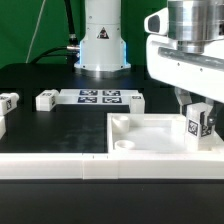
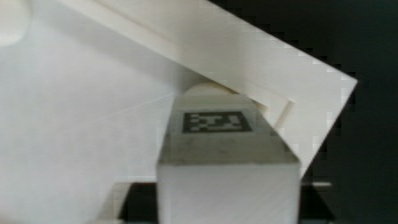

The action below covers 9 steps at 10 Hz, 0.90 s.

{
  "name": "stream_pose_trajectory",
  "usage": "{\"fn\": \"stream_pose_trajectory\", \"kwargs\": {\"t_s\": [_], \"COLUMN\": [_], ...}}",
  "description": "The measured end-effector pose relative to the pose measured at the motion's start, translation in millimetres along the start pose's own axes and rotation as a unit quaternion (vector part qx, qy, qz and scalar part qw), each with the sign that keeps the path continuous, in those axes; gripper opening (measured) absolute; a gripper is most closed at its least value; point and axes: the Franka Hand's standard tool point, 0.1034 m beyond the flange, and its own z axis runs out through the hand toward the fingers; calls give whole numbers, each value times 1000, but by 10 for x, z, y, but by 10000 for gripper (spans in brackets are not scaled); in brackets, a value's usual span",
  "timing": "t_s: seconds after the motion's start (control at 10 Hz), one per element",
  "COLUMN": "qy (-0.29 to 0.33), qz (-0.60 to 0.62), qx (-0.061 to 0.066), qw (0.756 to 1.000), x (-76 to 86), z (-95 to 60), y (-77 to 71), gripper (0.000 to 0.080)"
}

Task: Assemble one leg

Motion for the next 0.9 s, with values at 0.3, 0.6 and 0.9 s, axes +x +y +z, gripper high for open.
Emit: {"fn": "stream_pose_trajectory", "kwargs": {"t_s": [0.3, 0.6, 0.9], "qy": [-4, -4, -3], "qz": [85, 57, -84], "qx": [-1, -1, 1], "qw": [996, 998, 996], "x": [-6, -11, -56], "z": [-1, 1, 11], "y": [3, 2, -7], "gripper": [294, 456, 635]}}
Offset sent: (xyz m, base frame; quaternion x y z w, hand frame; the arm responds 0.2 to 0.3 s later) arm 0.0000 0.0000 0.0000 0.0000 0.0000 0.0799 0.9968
